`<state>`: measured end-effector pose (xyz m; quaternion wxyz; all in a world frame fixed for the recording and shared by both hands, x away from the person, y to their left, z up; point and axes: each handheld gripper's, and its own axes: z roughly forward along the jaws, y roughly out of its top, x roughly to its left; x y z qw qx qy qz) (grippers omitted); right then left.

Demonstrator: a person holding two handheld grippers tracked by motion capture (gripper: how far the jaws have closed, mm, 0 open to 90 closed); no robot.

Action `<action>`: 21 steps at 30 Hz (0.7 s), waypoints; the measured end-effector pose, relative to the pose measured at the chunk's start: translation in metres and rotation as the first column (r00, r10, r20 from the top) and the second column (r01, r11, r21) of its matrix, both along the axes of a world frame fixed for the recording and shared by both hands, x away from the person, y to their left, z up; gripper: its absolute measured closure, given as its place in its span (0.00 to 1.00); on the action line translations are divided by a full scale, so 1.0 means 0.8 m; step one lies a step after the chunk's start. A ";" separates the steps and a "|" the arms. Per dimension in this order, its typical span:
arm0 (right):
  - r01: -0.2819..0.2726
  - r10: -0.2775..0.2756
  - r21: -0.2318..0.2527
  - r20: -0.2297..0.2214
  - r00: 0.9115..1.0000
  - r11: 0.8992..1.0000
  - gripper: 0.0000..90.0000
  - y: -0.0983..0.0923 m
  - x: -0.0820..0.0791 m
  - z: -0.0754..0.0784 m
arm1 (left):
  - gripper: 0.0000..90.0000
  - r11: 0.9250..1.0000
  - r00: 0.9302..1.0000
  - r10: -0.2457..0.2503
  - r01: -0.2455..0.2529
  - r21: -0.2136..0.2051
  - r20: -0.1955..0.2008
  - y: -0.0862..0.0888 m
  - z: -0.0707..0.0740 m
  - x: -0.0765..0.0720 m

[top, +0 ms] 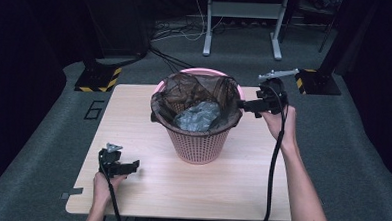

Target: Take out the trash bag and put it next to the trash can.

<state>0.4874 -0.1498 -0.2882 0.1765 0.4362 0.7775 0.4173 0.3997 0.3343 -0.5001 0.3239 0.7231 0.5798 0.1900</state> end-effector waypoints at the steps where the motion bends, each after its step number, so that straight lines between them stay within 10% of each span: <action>1: 0.000 0.000 -0.015 0.006 1.000 1.000 0.16 0.001 0.000 0.001 | 0.09 1.000 1.000 -0.013 0.013 -0.026 0.004 0.001 0.007 0.002; 12: 0.008 -0.007 -0.044 0.002 1.000 0.999 0.26 0.008 0.014 0.005 | 0.14 0.986 0.991 -0.129 0.132 -0.102 0.034 -0.004 0.084 0.034; 21: -0.004 0.005 -0.080 0.009 1.000 0.997 0.33 0.018 0.025 0.019 | 0.16 0.978 0.978 -0.189 0.195 -0.069 0.089 -0.016 0.155 0.067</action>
